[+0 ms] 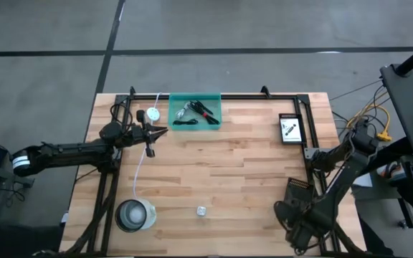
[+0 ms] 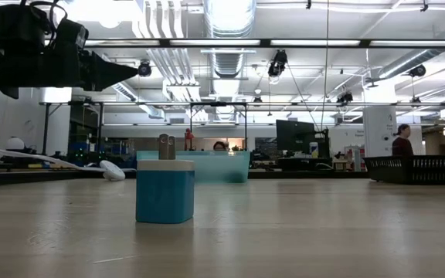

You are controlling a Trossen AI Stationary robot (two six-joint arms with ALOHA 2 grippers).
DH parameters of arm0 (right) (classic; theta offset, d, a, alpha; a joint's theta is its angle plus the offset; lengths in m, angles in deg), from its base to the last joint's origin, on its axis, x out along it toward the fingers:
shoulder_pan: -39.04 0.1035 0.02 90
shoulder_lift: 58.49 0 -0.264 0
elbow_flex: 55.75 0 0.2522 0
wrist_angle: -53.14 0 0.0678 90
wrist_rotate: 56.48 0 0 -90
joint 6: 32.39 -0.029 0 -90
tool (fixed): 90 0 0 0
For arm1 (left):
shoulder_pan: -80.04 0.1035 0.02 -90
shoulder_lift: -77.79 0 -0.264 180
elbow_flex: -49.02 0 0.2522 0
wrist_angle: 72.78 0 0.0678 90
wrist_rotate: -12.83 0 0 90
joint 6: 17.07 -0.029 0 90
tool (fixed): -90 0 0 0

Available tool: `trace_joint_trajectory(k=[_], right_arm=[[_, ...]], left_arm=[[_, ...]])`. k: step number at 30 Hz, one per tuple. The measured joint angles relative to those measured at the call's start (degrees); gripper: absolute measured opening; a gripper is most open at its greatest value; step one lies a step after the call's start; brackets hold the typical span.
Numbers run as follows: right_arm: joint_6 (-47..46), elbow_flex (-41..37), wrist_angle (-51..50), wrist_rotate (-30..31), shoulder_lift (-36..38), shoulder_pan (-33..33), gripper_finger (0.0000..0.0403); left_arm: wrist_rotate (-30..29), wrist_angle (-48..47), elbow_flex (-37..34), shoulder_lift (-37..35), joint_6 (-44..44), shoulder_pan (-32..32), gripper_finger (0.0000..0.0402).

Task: Pick and place items into bin
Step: Put the black charger adapter into the bottom black bin, then put the blue charger adapter into the bottom black bin

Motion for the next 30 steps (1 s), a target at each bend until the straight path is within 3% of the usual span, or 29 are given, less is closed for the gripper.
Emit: trace_joint_trajectory(k=[3, 16, 30], right_arm=[[-1.41, -0.63, -4.07, -0.01, 1.2, 0.37, 0.0136], [-0.97, -7.37, -2.78, -2.75, 2.42, 0.35, 0.0143], [-1.35, -6.94, -2.85, -1.42, 2.47, 0.35, 0.0215]], left_arm=[[0.0, -0.02, -0.03, 0.0, 0.01, -0.01, 0.0015], [0.0, -0.01, -0.07, 0.02, 0.0, 0.0, 0.0015], [0.0, -0.01, -0.09, 0.32, 0.0, -0.01, 0.0015]])
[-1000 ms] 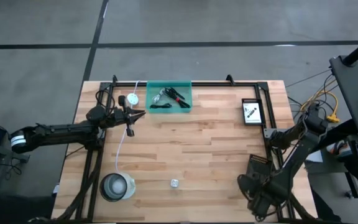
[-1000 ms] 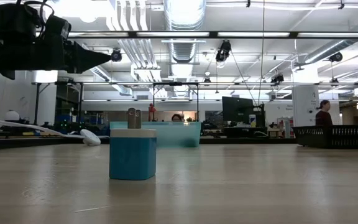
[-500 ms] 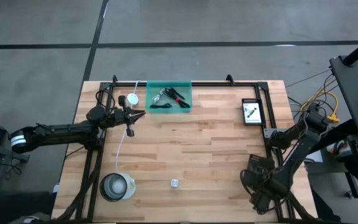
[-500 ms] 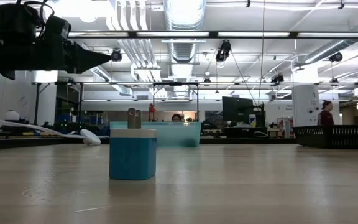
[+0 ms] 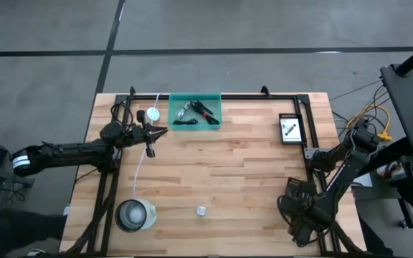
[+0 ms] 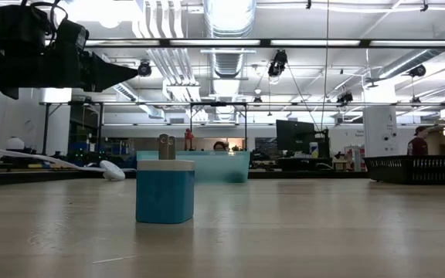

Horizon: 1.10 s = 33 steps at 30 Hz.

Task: Pick and place items into bin
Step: Put the blue charger adapter into the bottom black bin

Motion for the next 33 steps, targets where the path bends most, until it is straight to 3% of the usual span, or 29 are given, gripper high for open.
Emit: trace_joint_trajectory(k=[4, 10, 13, 18, 24, 33], right_arm=[[0.02, 2.09, 0.44, 9.04, 0.02, 0.0, 0.0218], [0.68, 3.41, 7.91, 35.55, 0.04, -0.09, 0.0219], [5.31, 2.47, 15.84, 43.82, 0.04, -1.11, 0.0219], [14.7, 0.69, 28.67, 47.75, -1.12, -3.97, 0.0219], [22.04, -1.19, 41.82, 46.77, -5.24, -9.31, 0.0224], [38.63, -1.38, 66.88, 44.63, -15.66, -17.2, 0.031]], left_arm=[[0.0, -0.01, 0.0, -0.01, 0.03, 0.01, 0.0015], [0.0, -0.01, 0.0, -0.01, 0.11, 0.01, 0.0015], [0.0, 0.0, 0.0, 0.11, 0.11, 0.0, 0.0015], [0.0, -0.03, 0.02, 0.07, 0.08, -0.01, 0.0015], [0.02, -0.01, 0.09, 0.07, 0.08, 0.01, 0.0015], [0.02, -0.01, 0.09, 0.33, 2.92, 0.0, 0.0015]])
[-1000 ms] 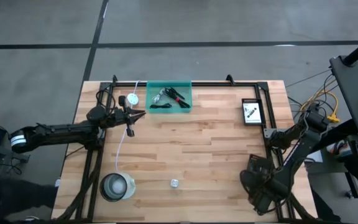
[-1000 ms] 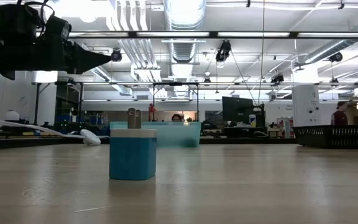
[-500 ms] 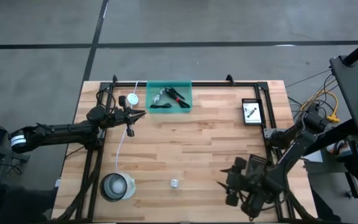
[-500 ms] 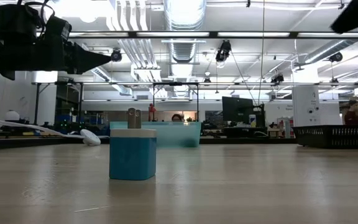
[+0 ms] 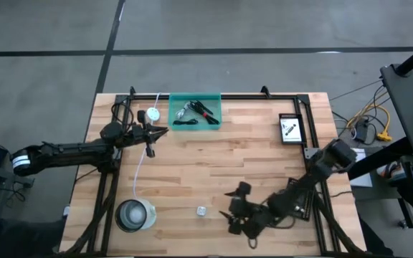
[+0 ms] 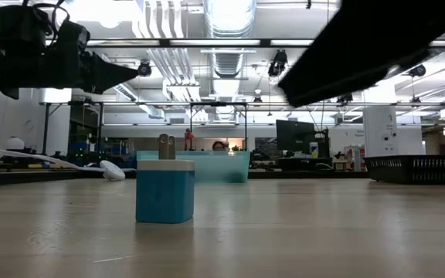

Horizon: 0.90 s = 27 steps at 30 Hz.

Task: Pick and place items into bin
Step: Put the blue charger adapter into the bottom black bin

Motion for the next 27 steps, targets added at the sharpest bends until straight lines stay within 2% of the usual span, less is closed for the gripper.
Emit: trace_joint_trajectory(k=[3, 8, 18, 23, 27], right_arm=[[4.6, 0.16, 7.67, -3.39, -3.41, -2.28, 0.0333], [5.01, 1.37, 13.94, -9.83, -8.07, -5.08, 0.0347], [8.85, 9.7, 15.63, -11.12, -16.38, -7.0, 0.0347], [11.15, 12.65, 15.33, -11.19, -17.83, -7.6, 0.0343], [10.58, 13.19, 14.71, -13.96, -18.08, -8.21, 0.0329]], left_arm=[[0.0, 0.0, 0.0, 0.29, 0.0, 0.01, 0.0015], [0.0, -0.03, 0.13, 0.28, 0.0, -0.01, 0.0015], [0.0, -0.02, 0.2, 0.45, -0.09, 0.01, 0.0015], [0.0, -0.04, 0.2, 0.27, -0.26, -0.01, 0.0015], [0.0, -0.01, 0.24, 0.29, -0.38, 0.01, 0.0015]])
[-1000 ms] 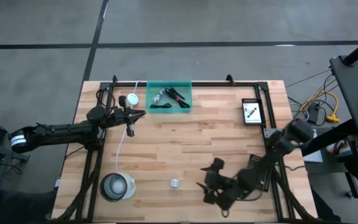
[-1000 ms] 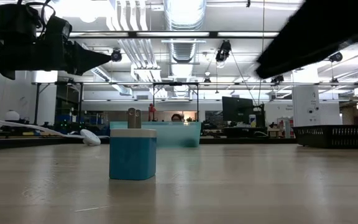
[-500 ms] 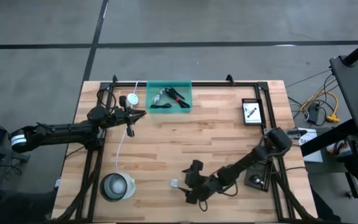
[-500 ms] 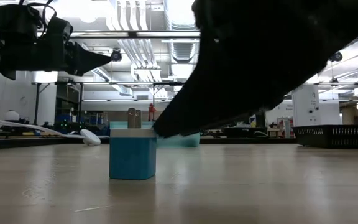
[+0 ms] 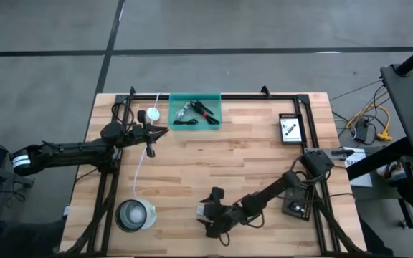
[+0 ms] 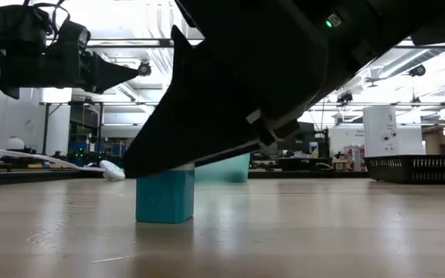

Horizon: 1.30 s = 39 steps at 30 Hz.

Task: Pick and place items into bin
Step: Put the blue charger adapter into the bottom black bin

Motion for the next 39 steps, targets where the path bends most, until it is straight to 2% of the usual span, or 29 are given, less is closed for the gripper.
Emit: trace_joint_trajectory(k=[9, 15, 21, 24, 28, 31, 39], right_arm=[[-1.04, -0.25, -1.01, -1.48, 0.0, -0.51, 0.0309], [-1.15, -0.25, -2.11, -4.37, 0.02, -1.18, 0.0234], [-0.41, -0.16, -2.52, -4.44, 0.02, -1.19, 0.0143], [1.18, -0.14, -4.42, -4.55, 0.63, -1.15, 0.0132], [2.27, -0.14, -13.24, -5.83, 3.97, -0.87, 0.0132], [-1.35, -0.14, -24.84, -6.61, 8.9, -0.14, 0.0132], [-23.99, -0.17, -59.1, -6.33, 24.61, 4.01, 0.0132]], left_arm=[[0.0, -0.01, 0.0, 0.08, -0.05, -0.02, 0.0015], [0.01, 0.02, 0.15, 0.05, -0.13, -0.02, 0.0015], [0.0, 0.03, 0.44, 0.04, -0.16, -0.02, 0.0015], [0.0, 0.05, 0.44, -0.02, -0.16, -0.02, 0.0015], [0.0, 0.12, 0.44, -0.07, -0.16, -0.01, 0.0015], [0.02, 0.14, 0.44, -0.07, -0.16, -0.01, 0.0015], [0.02, 0.1, 0.44, -0.55, -0.15, 0.0, 0.0015]])
